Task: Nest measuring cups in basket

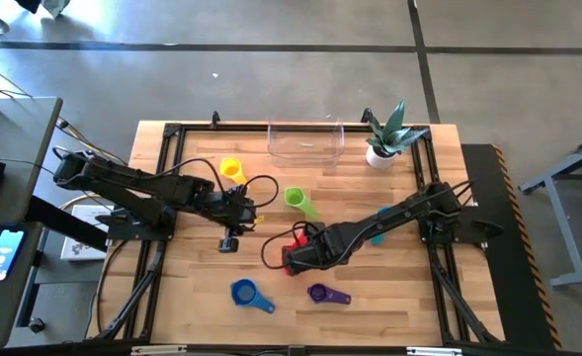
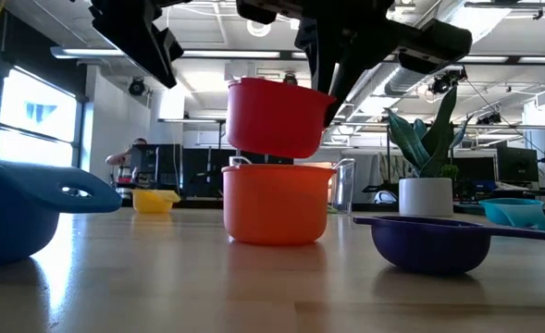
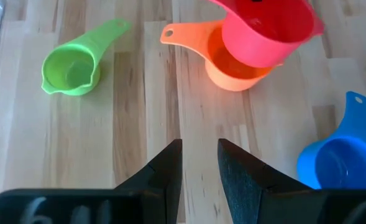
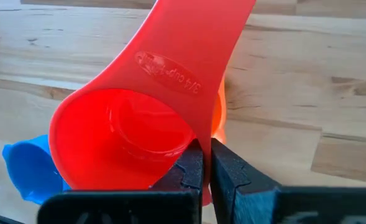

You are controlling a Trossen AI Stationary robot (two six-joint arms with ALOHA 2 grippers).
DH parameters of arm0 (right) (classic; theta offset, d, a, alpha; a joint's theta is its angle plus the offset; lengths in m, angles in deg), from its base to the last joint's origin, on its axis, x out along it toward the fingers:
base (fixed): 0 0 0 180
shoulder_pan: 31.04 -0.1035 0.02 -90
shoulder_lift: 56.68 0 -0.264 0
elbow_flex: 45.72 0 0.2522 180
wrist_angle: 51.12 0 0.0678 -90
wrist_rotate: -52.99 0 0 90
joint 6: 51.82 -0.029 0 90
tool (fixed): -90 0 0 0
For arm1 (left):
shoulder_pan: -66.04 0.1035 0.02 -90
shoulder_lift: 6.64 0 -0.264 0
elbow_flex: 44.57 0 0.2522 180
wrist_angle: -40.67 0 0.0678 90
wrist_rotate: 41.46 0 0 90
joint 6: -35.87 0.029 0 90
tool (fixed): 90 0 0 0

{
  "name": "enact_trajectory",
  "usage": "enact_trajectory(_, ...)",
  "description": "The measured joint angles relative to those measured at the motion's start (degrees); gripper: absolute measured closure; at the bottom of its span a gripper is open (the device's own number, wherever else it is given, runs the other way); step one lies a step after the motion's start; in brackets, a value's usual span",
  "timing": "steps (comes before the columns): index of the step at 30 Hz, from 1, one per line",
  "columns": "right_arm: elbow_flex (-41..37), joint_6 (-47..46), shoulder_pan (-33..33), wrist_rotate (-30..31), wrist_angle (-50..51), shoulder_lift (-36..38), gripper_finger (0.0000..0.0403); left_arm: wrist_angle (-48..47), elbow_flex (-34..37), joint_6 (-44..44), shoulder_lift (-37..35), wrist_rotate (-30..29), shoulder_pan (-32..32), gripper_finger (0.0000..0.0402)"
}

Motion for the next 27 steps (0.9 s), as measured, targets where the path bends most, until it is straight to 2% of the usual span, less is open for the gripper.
enact_trajectory(27,-0.26,3.95,1.48,-3.39,-0.19,-1.95,0.0402,0.13,0.00,-0.01,0.02,-0.79,0.00,0.0309)
